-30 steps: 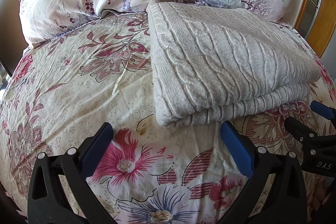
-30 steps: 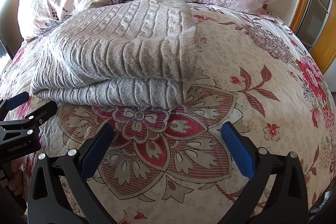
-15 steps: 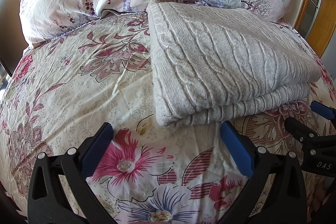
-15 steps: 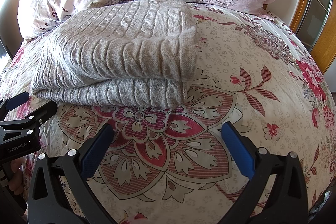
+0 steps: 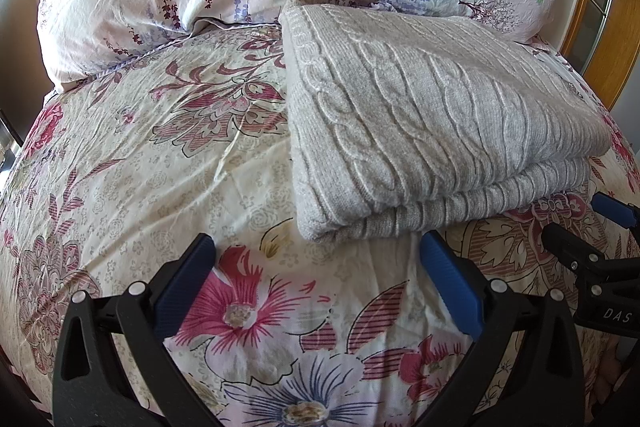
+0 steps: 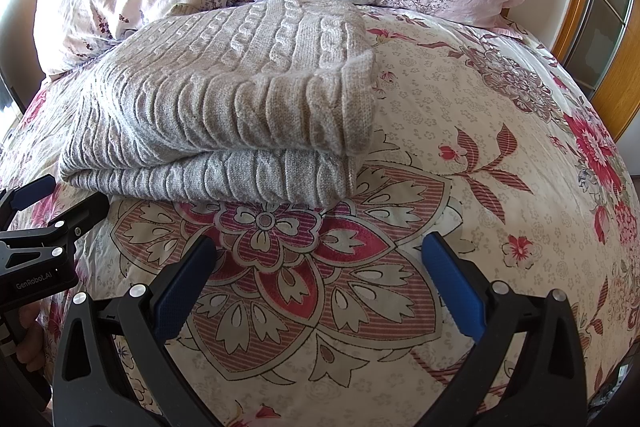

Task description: Fold small clothes

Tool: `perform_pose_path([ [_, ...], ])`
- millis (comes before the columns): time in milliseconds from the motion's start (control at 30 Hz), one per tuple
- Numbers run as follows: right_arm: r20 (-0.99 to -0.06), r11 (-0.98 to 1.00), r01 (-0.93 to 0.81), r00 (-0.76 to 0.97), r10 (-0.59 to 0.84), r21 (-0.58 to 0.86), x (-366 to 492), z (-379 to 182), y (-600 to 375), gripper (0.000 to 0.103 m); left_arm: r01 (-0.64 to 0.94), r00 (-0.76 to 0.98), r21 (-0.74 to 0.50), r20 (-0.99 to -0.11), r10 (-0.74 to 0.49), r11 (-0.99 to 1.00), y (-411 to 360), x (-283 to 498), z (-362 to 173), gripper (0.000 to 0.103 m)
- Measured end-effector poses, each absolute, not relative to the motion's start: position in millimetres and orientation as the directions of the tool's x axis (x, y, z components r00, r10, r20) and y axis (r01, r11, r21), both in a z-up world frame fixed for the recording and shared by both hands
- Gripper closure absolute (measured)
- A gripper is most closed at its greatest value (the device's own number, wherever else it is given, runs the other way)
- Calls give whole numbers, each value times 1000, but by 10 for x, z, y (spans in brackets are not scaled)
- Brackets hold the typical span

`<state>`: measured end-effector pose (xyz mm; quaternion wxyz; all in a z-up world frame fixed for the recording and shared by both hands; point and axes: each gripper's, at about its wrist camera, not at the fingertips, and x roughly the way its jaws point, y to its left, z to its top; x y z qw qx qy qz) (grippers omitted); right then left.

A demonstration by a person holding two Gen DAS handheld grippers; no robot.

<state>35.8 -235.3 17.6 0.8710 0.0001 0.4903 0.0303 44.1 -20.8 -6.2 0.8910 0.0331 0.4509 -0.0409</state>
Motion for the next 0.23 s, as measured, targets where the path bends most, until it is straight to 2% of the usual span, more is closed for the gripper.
perform_pose_path([
  [233, -854, 998, -52, 518, 53, 30, 354, 175, -2351, 1, 103, 590, 22, -806, -43, 994, -208, 440, -63, 2],
])
